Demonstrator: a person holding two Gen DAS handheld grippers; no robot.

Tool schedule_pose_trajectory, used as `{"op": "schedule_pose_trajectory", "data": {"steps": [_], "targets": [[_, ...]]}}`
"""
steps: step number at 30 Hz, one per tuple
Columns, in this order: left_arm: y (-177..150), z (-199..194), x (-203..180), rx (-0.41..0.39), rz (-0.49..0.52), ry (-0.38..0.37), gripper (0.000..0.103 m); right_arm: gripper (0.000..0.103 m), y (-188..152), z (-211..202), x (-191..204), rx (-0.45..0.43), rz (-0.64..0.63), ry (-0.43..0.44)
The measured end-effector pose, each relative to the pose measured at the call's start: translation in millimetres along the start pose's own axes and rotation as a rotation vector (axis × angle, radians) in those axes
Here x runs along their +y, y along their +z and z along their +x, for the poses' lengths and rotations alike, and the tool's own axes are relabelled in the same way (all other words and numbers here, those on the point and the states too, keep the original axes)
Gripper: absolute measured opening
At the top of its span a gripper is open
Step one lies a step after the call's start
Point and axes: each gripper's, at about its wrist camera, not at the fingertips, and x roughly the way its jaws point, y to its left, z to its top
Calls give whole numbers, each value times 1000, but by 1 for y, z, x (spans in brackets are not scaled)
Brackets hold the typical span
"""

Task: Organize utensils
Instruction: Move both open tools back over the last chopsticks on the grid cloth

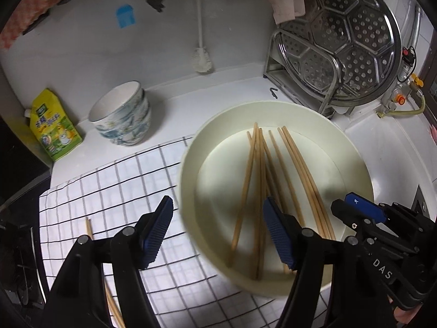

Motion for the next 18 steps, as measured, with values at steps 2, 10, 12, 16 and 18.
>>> {"op": "schedule_pose_trajectory", "data": {"steps": [2,10,12,16,18], "targets": [[-4,-10,9,-8,-6,2,70,29,-1,-6,9,-6,-13,6],[-21,-42,48,-44,-26,36,76,37,-6,-23,48,-23,-67,33],[-28,-47,60,-44,-37,46,76,38,-8,-25,62,-28,-88,44],[-41,-54,81,-36,-62,56,80,41,-10,-25,84,-28,-113,67],[-45,-55,89,-31,-73,57,80,41,-13,-22,97,-18,-132,76]]}}
